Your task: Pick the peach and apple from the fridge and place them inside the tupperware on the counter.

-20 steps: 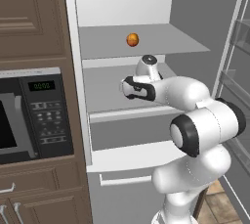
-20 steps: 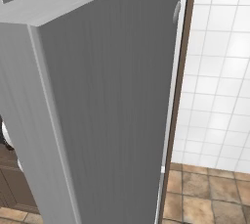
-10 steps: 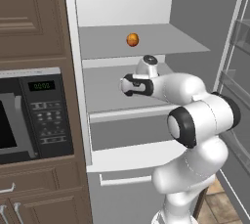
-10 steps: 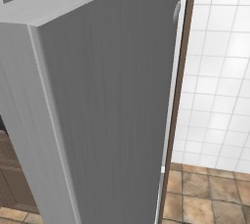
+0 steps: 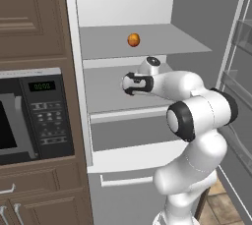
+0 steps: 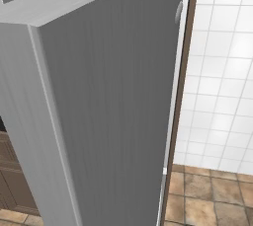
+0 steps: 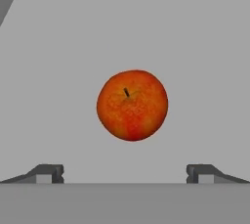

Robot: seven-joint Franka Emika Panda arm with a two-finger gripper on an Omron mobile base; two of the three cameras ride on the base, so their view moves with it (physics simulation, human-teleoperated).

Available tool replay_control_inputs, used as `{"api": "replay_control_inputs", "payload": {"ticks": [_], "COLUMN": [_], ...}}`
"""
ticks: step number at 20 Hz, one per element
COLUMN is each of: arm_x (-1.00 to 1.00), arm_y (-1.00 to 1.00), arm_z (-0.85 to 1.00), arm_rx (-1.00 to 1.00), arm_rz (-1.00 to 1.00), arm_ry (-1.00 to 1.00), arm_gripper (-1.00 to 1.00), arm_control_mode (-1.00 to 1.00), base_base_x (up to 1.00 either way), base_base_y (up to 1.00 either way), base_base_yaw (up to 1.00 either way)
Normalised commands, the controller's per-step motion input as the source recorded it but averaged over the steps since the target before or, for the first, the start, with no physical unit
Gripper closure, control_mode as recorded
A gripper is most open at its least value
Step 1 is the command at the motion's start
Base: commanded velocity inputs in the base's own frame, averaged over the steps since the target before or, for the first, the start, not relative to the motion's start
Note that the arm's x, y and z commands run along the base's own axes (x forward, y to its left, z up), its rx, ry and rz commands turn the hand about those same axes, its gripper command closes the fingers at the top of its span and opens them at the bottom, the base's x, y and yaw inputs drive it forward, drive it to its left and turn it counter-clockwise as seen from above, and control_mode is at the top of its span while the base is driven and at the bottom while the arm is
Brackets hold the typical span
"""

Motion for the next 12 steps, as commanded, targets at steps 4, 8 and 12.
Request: {"api": "replay_control_inputs", "payload": {"ticks": [4,8,12], "arm_x": [0.18,0.18,0.19], "arm_y": [0.0,0.0,0.0], "arm_z": [-0.07,-0.08,-0.05], "arm_rx": [0.0,0.0,0.0], "arm_rz": [0.0,0.0,0.0], "arm_ry": [0.0,0.0,0.0], "arm_gripper": [-1.0,-1.0,-1.0], "arm_control_mode": [-1.0,-1.0,-1.0], "base_base_x": [0.0,0.0,0.0], "base_base_y": [0.0,0.0,0.0], "base_base_yaw": [0.0,0.0,0.0]}}
